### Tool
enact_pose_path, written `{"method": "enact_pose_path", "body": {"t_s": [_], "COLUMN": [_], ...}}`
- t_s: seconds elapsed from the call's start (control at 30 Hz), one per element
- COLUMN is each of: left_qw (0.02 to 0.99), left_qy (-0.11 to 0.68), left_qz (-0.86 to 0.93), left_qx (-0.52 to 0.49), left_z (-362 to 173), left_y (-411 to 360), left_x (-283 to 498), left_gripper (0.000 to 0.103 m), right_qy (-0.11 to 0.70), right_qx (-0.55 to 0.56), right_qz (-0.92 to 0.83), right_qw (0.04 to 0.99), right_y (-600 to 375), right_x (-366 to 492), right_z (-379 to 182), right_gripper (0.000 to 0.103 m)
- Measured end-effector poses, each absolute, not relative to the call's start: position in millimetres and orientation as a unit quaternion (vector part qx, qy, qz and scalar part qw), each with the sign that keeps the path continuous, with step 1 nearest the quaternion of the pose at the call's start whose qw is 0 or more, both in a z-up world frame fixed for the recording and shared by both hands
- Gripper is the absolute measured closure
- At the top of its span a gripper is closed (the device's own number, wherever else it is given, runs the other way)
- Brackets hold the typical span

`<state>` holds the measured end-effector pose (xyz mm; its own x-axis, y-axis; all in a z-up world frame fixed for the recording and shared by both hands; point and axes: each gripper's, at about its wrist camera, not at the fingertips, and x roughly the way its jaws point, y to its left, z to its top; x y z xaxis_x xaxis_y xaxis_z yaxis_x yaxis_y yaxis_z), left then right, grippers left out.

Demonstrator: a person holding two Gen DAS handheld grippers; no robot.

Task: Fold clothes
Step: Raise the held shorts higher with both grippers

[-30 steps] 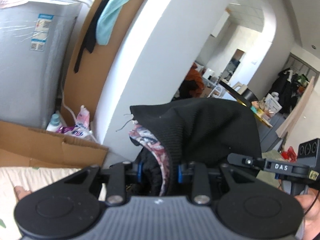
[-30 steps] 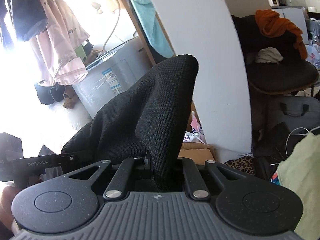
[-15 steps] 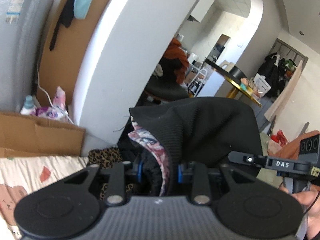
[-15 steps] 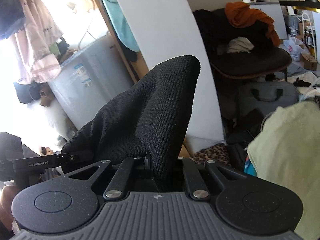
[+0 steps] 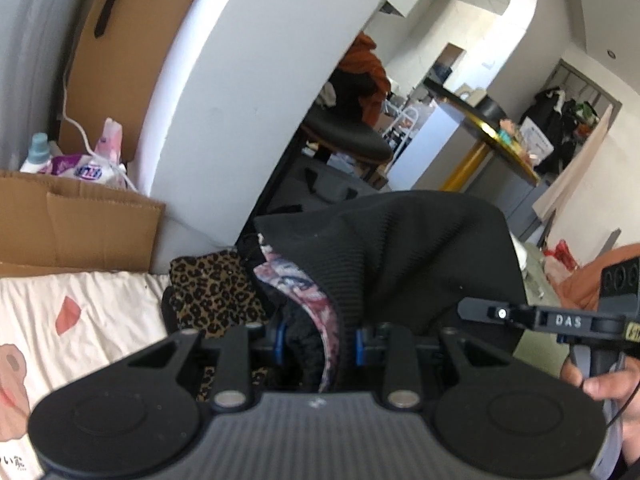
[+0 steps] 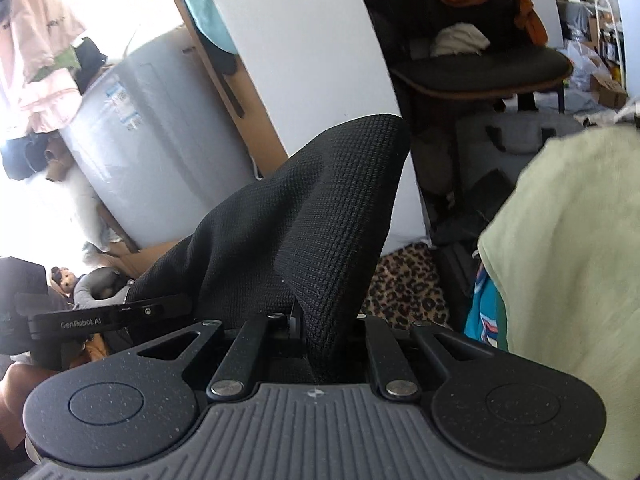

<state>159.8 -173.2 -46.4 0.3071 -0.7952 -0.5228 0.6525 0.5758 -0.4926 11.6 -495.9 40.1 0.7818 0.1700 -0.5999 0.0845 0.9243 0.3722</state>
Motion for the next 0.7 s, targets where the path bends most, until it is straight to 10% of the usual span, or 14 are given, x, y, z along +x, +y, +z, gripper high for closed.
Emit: {"method": "enact_pose_path", "body": {"t_s": [0.7], "left_qw": [0.796], "left_qy": [0.410], "left_qz": [-0.426], "left_qx": [-0.129], "left_z": [-164.7], "left_y": [-201.3], "left_x": [178.0], "left_gripper": [0.071], "right_qy": [0.370], "right_qx": [0.138], "right_qz": [-0.005], "right_qw": [0.919], "right_y": [-514.9], "right_x": [52.9], "right_z": [-72.3], "right_gripper": [0.096]}}
